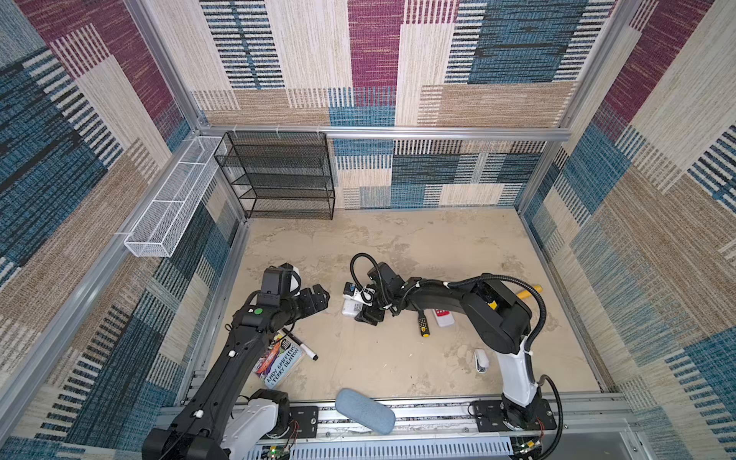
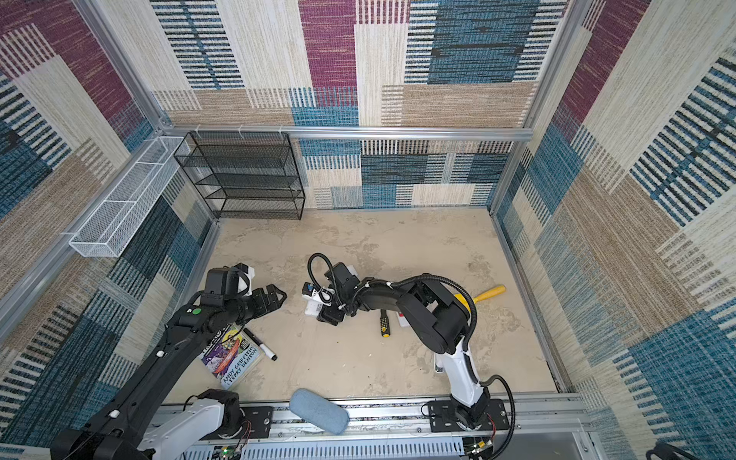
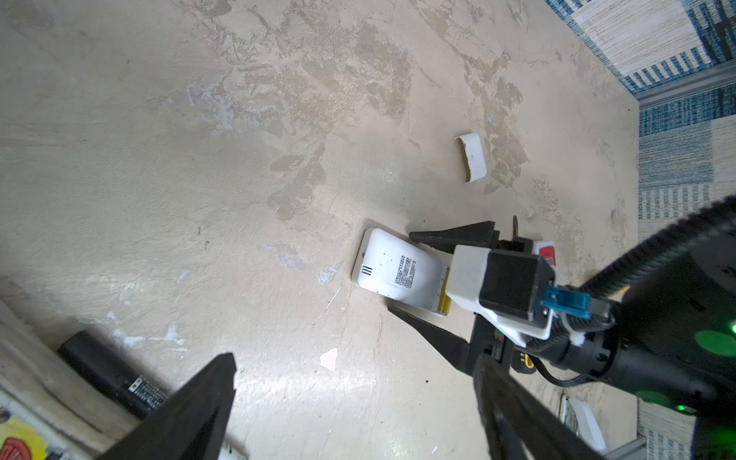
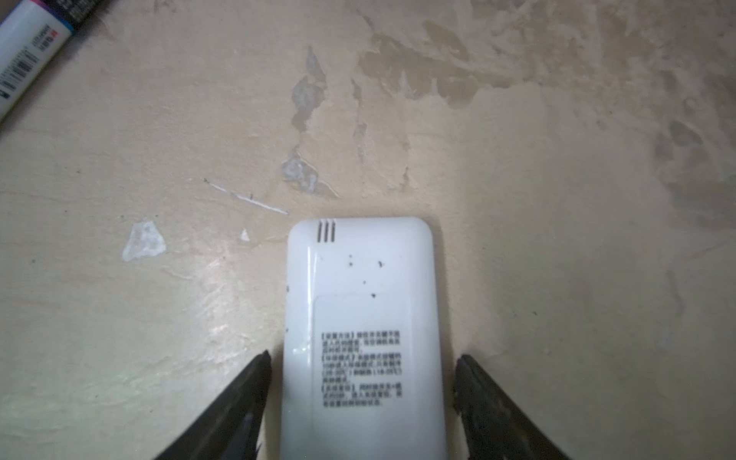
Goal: Unload the batteries from the remote control
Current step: 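Set the remote on the table, batteries up, and open the right gripper, then move the right gripper to the black-and-yellow screwdriver and grasp its handle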
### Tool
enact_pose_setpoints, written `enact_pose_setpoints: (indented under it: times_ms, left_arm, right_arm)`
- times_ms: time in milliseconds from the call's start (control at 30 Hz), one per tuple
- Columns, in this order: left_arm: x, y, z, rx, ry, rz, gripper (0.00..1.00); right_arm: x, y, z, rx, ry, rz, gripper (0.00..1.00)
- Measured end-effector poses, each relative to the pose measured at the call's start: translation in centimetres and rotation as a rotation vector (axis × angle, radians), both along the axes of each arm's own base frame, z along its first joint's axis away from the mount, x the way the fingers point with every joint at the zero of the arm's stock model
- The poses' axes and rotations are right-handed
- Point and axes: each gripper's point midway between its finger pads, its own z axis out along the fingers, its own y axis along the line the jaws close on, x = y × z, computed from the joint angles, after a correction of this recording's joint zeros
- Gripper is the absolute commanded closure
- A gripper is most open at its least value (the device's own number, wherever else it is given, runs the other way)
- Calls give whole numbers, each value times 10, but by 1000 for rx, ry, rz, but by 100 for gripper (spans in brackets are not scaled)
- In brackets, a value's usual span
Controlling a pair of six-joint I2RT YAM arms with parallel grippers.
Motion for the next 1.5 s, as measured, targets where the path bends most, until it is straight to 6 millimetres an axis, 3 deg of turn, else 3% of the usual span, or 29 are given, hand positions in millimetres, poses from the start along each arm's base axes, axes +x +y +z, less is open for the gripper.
enact_pose_setpoints:
  times_ms: [233,667,867,1167,1333,1500]
  left_arm:
    - [1,-1,2,-4,-5,-2,4]
    - [0,-6,3,-26,-3,-21,5]
    - [2,-7,5,-34,-11,-26,5]
    - [7,-22,11,-102,-32,-78,5]
    - [11,-34,15,-165,-43,-116,5]
    - [15,-45,20,-223,-61,-140,5]
  right_arm:
    - [-1,-24,2,-51,-42,-52,19]
    - [19,-66,8,-131,-111,-176,19]
    - [4,-84,12,-148,-70,-203,19]
    - [-2,-110,79,85,-9,-469,23]
    - [-2,-148,112,187,-30,-753,25]
    - [-13,-189,129,279,-12,-1006,28]
